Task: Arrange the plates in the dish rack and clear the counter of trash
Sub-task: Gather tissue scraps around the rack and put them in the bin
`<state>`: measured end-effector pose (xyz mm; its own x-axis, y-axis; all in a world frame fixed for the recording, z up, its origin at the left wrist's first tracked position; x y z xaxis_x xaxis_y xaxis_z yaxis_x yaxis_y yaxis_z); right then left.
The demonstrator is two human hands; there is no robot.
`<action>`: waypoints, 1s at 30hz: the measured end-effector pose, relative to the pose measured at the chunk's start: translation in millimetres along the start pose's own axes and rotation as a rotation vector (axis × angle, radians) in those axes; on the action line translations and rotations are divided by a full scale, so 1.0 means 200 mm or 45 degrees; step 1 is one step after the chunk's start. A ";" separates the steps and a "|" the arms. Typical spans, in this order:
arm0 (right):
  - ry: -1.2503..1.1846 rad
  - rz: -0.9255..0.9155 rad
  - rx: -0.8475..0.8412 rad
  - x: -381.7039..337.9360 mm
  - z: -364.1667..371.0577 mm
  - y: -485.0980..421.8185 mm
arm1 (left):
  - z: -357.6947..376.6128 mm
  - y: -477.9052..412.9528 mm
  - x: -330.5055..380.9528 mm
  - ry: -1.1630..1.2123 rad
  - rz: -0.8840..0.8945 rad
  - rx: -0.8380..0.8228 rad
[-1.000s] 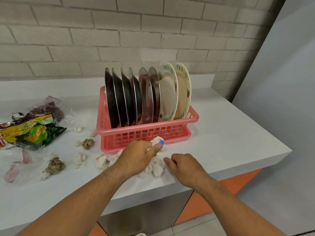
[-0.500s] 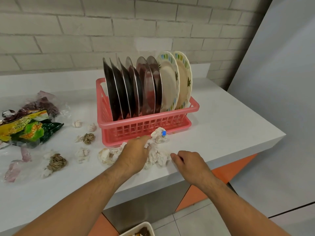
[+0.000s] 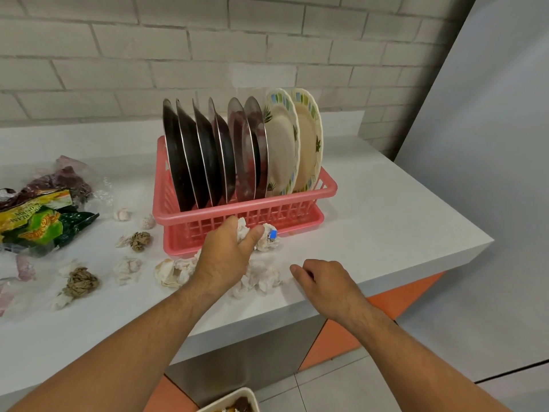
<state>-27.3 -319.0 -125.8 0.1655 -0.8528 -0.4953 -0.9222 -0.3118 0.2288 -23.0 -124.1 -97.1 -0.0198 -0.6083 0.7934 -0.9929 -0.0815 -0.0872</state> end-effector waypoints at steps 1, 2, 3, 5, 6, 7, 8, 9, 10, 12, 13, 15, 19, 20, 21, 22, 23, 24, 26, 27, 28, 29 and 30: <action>0.000 -0.001 -0.003 0.00 0.00 0.00 | 0.00 0.00 0.01 0.010 0.020 0.020; -0.001 -0.005 -0.008 0.00 -0.01 0.00 | 0.00 0.00 0.02 0.047 0.030 0.018; -0.001 -0.010 -0.012 0.00 -0.02 0.00 | 0.00 0.00 0.03 0.094 0.021 -0.013; -0.001 -0.020 -0.019 0.00 -0.03 -0.01 | 0.00 0.00 0.04 0.138 -0.030 -0.117; -0.001 -0.025 -0.020 0.00 -0.04 -0.01 | 0.01 -0.01 0.03 0.132 -0.064 -0.170; 0.000 -0.032 -0.022 0.00 -0.04 -0.01 | 0.01 -0.01 0.03 0.110 -0.095 -0.212; 0.000 -0.039 -0.024 0.00 -0.04 -0.01 | 0.01 -0.01 0.02 0.074 -0.117 -0.247; 0.000 -0.046 -0.024 0.00 -0.05 -0.01 | 0.01 -0.02 0.02 0.046 -0.130 -0.280; -0.001 -0.054 -0.022 0.00 -0.05 -0.01 | 0.01 -0.02 0.01 0.043 -0.134 -0.305; -0.015 -0.073 -0.018 0.01 -0.06 -0.01 | 0.02 -0.01 -0.01 0.079 -0.134 -0.333; -0.021 -0.079 -0.020 0.01 -0.07 -0.01 | 0.03 -0.01 -0.01 0.071 -0.139 -0.322; -0.022 -0.087 -0.024 0.02 -0.07 -0.01 | 0.04 0.00 0.00 -0.048 -0.102 -0.253; -0.011 -0.088 -0.038 0.04 -0.08 -0.01 | 0.06 0.02 0.02 -0.248 -0.108 -0.280; -0.012 -0.090 -0.041 0.04 -0.09 -0.01 | 0.06 0.02 0.01 -0.307 -0.134 -0.312; -0.014 -0.092 -0.045 0.04 -0.09 -0.02 | 0.06 0.01 0.01 -0.360 -0.149 -0.327; -0.012 -0.095 -0.050 0.04 -0.10 -0.02 | 0.07 0.00 0.00 -0.392 -0.150 -0.317; -0.008 -0.098 -0.054 0.04 -0.11 -0.02 | 0.07 0.00 0.00 -0.412 -0.142 -0.295; -0.004 -0.103 -0.056 0.04 -0.11 -0.02 | 0.07 -0.01 0.00 -0.422 -0.123 -0.274; 0.003 -0.117 -0.047 0.05 -0.12 -0.03 | 0.06 -0.02 0.01 -0.421 -0.098 -0.245; 0.007 -0.123 -0.043 0.05 -0.12 -0.03 | 0.06 -0.02 0.02 -0.408 -0.108 -0.240; 0.008 -0.128 -0.039 0.05 -0.13 -0.03 | 0.06 -0.02 0.03 -0.386 -0.133 -0.242; 0.005 -0.132 -0.037 0.06 -0.13 -0.04 | 0.06 -0.02 0.04 -0.361 -0.155 -0.245; 0.001 -0.137 -0.034 0.06 -0.14 -0.04 | 0.06 -0.02 0.05 -0.334 -0.159 -0.238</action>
<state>-7.6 -338.5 -111.4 0.2631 -0.8141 -0.5177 -0.8894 -0.4126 0.1967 -17.4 -138.4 -95.8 0.1099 -0.7872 0.6068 -0.9906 -0.0367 0.1319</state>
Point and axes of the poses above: each hand's wrist, its own y-axis away from the middle knuckle, its own z-axis out of the palm, x = y × z, the point moved 1 cm from there along -y, towards the middle knuckle, and after that the axes turned 10 degrees about -x, right-handed, at the moved point
